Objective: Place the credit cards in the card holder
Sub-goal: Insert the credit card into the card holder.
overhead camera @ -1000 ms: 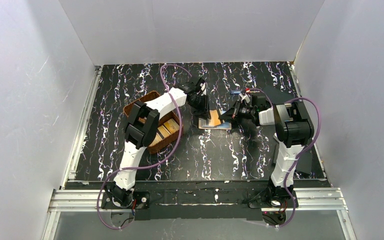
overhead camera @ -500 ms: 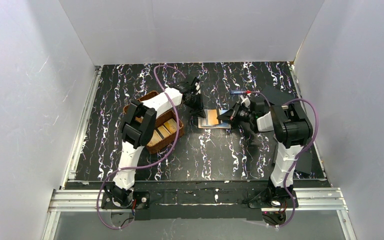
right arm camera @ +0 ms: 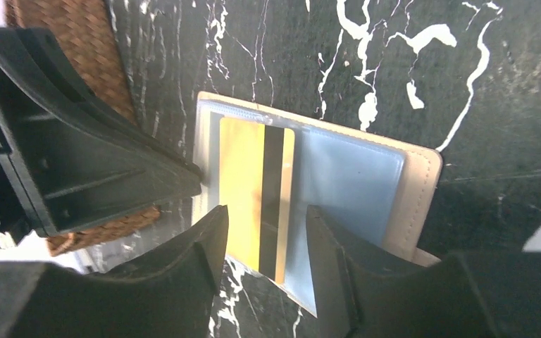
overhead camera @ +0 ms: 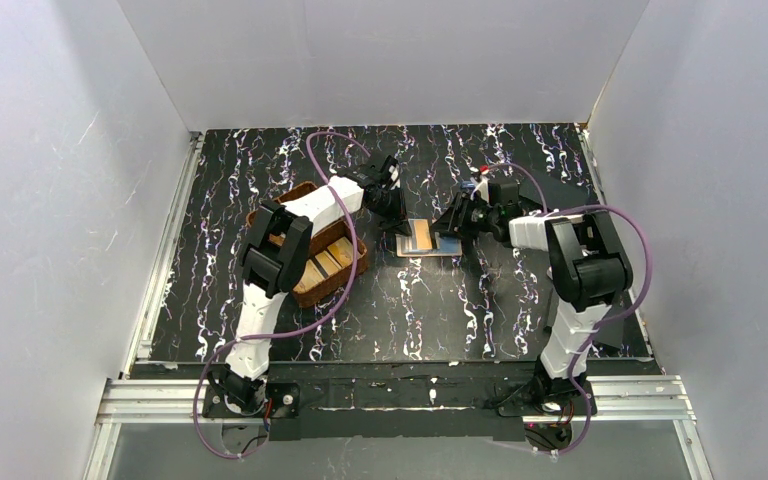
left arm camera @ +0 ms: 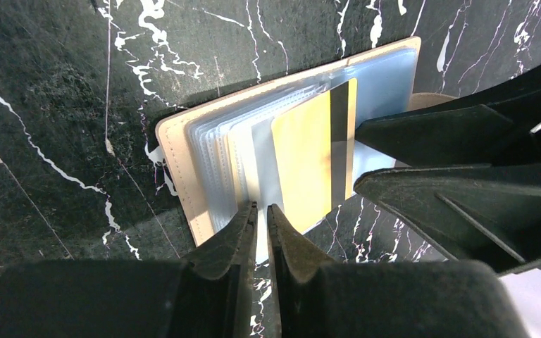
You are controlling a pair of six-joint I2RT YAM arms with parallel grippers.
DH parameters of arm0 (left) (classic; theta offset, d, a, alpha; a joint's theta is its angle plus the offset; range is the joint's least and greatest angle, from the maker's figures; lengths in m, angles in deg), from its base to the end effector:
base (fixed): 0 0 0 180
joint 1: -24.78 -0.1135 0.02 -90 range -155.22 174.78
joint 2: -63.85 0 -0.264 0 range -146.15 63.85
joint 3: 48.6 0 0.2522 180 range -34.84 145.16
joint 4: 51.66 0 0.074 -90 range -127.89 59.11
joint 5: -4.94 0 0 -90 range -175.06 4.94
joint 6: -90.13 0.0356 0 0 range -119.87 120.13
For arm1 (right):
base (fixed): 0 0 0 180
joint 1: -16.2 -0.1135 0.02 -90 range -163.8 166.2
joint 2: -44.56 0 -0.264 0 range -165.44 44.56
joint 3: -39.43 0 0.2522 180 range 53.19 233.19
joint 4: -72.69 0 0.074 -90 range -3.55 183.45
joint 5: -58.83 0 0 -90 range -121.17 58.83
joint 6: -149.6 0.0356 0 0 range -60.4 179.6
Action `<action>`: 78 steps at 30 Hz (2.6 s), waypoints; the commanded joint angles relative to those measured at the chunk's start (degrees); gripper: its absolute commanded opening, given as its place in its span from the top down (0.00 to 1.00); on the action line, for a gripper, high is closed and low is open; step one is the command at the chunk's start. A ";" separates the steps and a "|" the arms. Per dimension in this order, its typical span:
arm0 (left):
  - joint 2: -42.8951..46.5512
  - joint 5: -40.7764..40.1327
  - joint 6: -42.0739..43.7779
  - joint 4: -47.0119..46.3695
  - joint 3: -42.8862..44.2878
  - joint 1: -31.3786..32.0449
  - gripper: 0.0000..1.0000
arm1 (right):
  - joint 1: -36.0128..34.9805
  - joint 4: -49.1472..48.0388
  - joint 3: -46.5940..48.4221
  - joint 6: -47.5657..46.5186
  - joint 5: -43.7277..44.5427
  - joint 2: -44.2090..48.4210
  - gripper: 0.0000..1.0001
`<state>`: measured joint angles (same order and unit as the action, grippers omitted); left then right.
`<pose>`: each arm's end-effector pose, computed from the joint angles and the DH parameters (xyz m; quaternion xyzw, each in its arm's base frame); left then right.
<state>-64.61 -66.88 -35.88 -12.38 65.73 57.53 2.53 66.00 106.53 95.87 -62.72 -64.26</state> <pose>0.4087 -0.2761 0.1721 0.0229 0.9386 -0.2988 0.1711 0.3637 0.1076 0.1357 0.0442 0.8618 0.4061 0.3008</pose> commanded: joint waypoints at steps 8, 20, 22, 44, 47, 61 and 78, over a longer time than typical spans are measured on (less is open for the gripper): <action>1.68 -2.97 2.35 4.54 -2.22 0.29 0.89 | -0.46 14.09 5.17 -12.63 0.02 -1.92 0.51; 2.23 -1.41 1.55 4.28 -2.17 0.17 0.88 | -3.84 2.11 3.10 -2.66 -4.11 -3.48 0.84; 3.93 -0.93 1.03 4.23 -2.10 -0.28 0.82 | -3.74 3.51 3.23 -3.86 -3.54 -3.42 0.83; 2.15 -0.44 -1.64 2.11 -5.47 -0.72 0.95 | -3.98 -1.72 -0.65 4.66 -3.12 -0.80 0.71; 1.87 0.33 -2.49 0.95 -5.89 0.28 0.95 | -5.31 -5.31 -1.71 9.57 -2.10 -0.58 0.71; 2.70 -0.34 -0.47 3.13 -4.09 0.18 0.95 | -7.81 1.61 -0.20 6.41 0.57 4.59 0.64; 10.48 0.13 0.48 8.45 -2.82 0.76 0.66 | -8.87 39.08 10.85 -15.13 22.91 13.60 0.26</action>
<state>-61.84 -68.85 -35.88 -7.90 61.32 57.57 -5.95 87.38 112.85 92.64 -52.47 -58.95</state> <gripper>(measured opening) 0.280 0.698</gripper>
